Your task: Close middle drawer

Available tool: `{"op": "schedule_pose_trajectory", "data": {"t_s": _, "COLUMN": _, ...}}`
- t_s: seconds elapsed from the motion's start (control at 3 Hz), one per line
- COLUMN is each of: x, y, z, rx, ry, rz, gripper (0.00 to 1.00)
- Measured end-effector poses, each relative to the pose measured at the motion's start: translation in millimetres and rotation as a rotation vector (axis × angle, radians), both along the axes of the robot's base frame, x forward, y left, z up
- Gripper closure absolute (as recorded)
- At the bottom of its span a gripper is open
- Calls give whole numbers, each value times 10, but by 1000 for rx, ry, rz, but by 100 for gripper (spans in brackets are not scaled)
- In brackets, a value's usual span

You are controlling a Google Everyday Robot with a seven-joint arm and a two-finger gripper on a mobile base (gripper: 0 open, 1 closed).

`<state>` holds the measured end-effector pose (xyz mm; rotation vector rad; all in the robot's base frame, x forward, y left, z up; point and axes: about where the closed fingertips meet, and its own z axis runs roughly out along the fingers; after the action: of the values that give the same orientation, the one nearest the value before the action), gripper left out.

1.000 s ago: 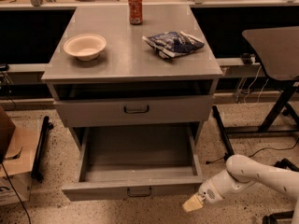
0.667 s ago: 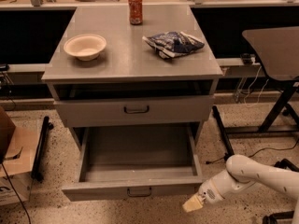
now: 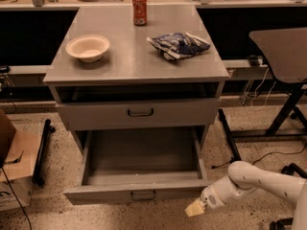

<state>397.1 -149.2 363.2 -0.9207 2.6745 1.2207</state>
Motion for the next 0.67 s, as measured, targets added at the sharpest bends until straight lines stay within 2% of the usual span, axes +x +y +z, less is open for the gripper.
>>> {"op": "schedule_pose_trajectory", "data": {"t_s": 0.33, "x": 84, "y": 38, "z": -20, "rx": -1, "ry": -18, "rz": 9, "gripper": 100}}
{"op": "schedule_pose_trajectory", "data": {"t_s": 0.67, "x": 270, "y": 109, "z": -34, "rx": 4, "ry": -45, "rz": 26, "gripper": 100}}
